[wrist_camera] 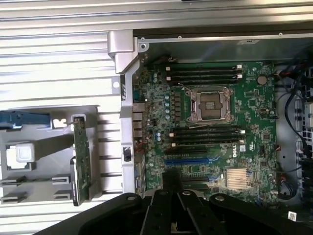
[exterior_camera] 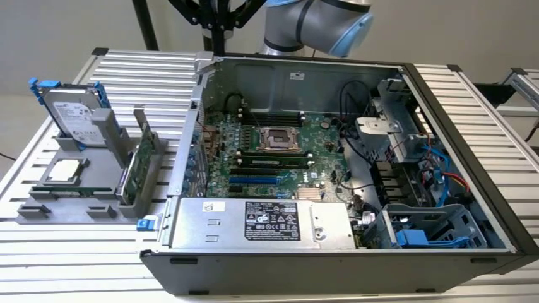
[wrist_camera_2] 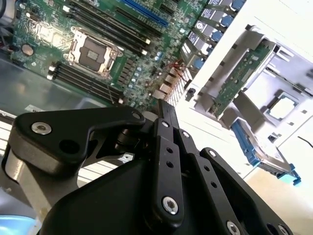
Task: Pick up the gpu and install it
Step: 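Reach for the gpu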
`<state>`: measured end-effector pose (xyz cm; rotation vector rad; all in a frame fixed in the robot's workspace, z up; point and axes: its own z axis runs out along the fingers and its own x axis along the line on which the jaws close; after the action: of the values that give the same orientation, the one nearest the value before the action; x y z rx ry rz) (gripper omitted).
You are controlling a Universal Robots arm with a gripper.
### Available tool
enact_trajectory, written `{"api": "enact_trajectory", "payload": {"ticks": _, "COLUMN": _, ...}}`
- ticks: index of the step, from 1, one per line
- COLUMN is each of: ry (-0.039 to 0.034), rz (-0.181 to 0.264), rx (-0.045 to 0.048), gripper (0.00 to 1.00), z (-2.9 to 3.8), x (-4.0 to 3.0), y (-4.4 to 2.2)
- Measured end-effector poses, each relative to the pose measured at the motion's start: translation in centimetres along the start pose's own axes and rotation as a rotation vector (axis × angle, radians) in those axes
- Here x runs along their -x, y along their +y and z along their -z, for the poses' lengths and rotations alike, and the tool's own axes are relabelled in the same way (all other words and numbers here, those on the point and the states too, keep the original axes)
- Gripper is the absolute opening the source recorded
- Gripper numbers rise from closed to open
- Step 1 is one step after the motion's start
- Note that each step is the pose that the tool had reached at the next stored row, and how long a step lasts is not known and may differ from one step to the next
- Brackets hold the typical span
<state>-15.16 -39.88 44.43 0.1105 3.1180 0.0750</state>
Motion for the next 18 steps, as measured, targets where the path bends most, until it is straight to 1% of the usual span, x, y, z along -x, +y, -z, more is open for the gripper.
{"api": "enact_trajectory", "payload": {"ticks": 10, "ry": -0.0001, "rz": 0.000, "rx": 0.0000, "gripper": 0.00, "z": 0.02, "x": -0.94, "y": -0.07}}
{"api": "enact_trajectory", "payload": {"ticks": 18, "ry": 0.0000, "rz": 0.000, "rx": 0.0000, "gripper": 0.00, "z": 0.03, "x": -1.49, "y": -0.10}}
